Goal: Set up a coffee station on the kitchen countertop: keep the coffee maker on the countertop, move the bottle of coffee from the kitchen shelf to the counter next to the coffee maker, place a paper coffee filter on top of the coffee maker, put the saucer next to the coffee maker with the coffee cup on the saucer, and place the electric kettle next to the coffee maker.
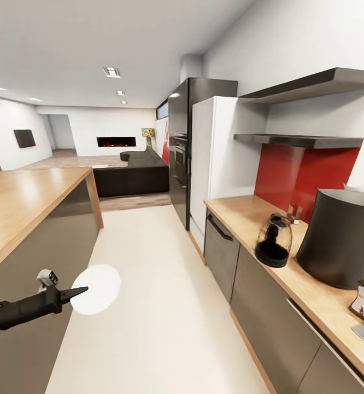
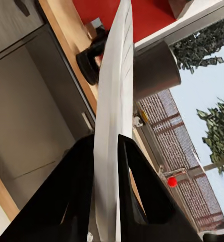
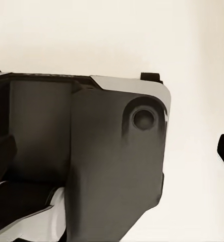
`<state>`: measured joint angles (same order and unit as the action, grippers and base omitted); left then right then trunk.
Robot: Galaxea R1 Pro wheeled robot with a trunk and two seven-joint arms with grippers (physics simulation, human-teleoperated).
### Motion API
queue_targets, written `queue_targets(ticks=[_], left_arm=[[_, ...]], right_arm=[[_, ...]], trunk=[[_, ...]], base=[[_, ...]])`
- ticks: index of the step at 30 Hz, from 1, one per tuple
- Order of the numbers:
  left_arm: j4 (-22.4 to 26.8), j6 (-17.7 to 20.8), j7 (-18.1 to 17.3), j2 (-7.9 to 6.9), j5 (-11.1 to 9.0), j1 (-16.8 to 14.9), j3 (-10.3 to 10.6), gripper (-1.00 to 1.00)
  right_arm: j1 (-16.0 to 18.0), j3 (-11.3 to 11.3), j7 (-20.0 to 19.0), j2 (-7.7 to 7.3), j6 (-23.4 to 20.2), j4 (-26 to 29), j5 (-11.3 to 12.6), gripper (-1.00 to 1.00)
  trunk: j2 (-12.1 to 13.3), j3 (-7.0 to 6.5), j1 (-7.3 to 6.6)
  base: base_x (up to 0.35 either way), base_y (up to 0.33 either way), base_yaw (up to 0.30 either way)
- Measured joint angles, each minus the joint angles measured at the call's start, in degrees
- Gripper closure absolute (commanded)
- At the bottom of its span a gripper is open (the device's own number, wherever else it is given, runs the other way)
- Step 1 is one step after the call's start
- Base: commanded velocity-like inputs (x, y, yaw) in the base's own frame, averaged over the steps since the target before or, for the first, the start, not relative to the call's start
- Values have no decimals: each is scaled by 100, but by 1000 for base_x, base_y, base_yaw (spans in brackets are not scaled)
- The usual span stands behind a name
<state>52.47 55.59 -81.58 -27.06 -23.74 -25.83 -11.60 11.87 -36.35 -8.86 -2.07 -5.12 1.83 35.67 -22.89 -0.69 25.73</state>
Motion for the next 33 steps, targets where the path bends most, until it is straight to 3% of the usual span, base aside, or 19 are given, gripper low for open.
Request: queue_targets(ticks=[9,33], left_arm=[[0,9,0,-8,0,0,-8,100],[1,9,-1,-1,2,0,-1,100]], right_arm=[[-1,13,10,-3,552,9,20,-100],[-2,33,10,33,607,118,44,-100]], trunk=[[0,0,0],[0,0,0]], base=[[334,1,0],[335,84,0]])
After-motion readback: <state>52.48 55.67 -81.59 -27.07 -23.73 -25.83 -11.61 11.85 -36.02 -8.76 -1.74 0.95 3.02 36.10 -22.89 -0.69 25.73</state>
